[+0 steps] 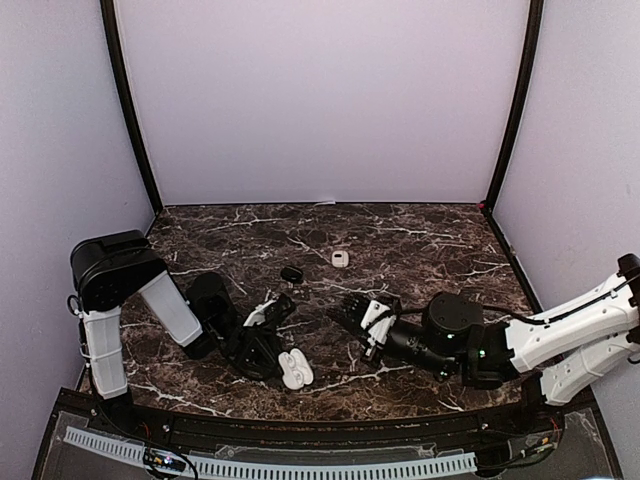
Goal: Insert the wireless bluetooth earbuds into the charging case
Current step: Close the charging case with the earbuds, then place the charging case with the earbuds at the center of the board.
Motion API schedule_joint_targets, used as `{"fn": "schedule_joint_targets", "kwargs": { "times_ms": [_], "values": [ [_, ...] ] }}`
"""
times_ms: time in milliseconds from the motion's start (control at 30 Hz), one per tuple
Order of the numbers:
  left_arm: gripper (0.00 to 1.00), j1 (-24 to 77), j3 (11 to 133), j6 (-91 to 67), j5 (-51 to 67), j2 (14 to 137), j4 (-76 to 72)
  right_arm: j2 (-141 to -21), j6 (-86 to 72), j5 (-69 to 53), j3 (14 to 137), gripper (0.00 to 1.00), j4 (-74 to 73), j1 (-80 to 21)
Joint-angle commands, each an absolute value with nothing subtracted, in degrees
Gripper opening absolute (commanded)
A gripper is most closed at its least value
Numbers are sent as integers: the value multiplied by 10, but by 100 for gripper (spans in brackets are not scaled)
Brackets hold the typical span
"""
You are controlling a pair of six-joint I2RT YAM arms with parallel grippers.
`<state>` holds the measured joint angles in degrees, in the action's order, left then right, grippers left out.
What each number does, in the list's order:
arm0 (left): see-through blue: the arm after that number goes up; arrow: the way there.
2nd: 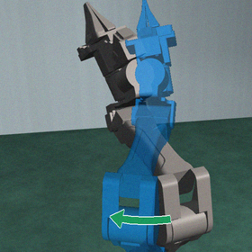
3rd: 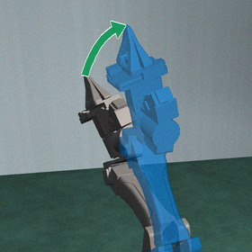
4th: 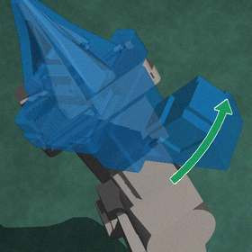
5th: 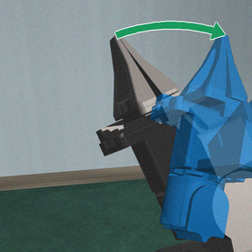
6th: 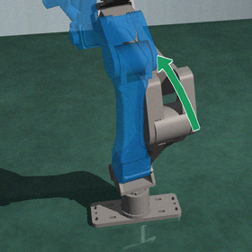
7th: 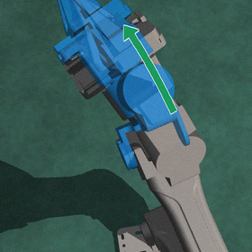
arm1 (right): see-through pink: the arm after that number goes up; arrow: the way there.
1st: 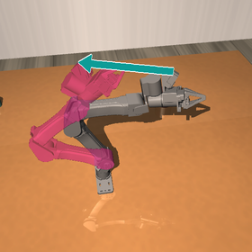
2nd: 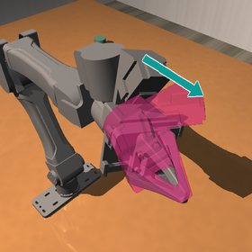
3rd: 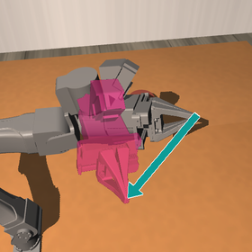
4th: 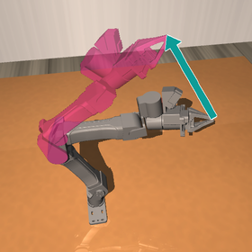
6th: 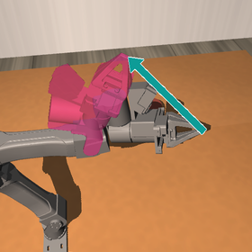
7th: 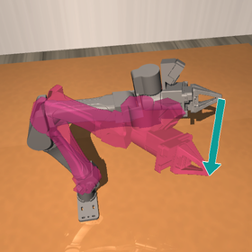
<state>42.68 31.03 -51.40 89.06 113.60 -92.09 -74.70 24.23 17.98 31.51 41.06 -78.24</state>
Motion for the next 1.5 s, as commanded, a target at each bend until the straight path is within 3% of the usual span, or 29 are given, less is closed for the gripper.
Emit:
{"fn": "schedule_joint_targets", "kwargs": {
  "times_ms": [0,300,533,767,1100,1300,1467],
  "values": [
    [0,416,312,-494,878,1140,-1048,-759,-62,212,356,0,295,-757],
    [0,407,311,-362,827,1107,-881,-831,-214,58,322,0,345,-694],
    [0,410,339,-116,746,1022,-519,-911,-251,-46,346,0,385,-678],
    [0,410,343,-132,746,1037,-532,-931,-235,-150,361,0,446,-677],
    [0,410,348,-124,738,1036,-510,-867,-202,-128,320,0,485,-677],
    [0,410,351,-102,686,1027,-476,-808,-189,35,296,0,408,-671],
    [0,409,398,-70,580,1039,-344,-770,-201,129,281,0,353,-631]
  ]
}}
